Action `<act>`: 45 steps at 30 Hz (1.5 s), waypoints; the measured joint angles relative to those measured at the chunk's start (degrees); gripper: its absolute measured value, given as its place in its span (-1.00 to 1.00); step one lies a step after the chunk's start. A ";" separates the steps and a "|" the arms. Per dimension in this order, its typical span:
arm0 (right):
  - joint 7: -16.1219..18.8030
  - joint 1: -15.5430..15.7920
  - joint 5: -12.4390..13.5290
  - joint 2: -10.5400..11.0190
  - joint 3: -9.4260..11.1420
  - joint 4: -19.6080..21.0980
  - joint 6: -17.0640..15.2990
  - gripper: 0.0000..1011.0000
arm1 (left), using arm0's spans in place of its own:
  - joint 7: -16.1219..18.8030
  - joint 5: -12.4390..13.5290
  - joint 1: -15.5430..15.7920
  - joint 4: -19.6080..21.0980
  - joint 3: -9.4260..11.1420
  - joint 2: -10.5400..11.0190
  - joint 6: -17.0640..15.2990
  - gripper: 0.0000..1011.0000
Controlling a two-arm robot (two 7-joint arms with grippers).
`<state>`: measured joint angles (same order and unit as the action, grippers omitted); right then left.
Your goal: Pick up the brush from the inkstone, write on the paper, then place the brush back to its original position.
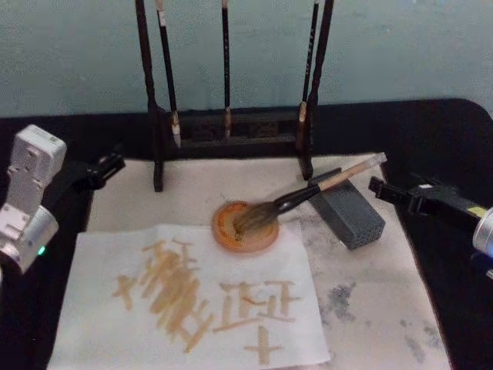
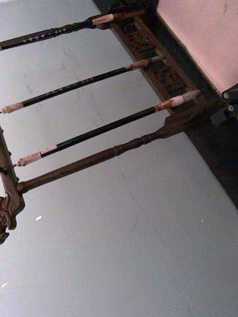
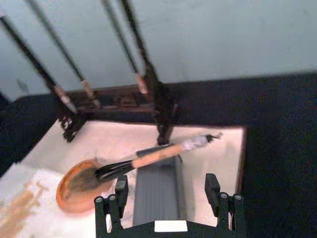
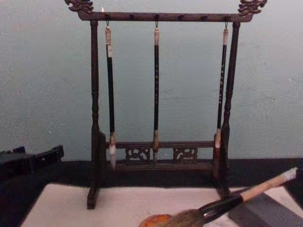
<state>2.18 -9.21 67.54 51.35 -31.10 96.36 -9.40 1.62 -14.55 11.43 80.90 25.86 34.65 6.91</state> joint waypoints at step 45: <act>1.65 -2.85 -39.37 -3.55 -8.68 9.28 9.89 0.98 | 0.00 0.00 0.00 0.00 0.00 0.00 0.00 0.98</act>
<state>3.84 -12.06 28.17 47.80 -39.78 105.64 0.48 1.62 -14.55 11.43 80.90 25.86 34.64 6.91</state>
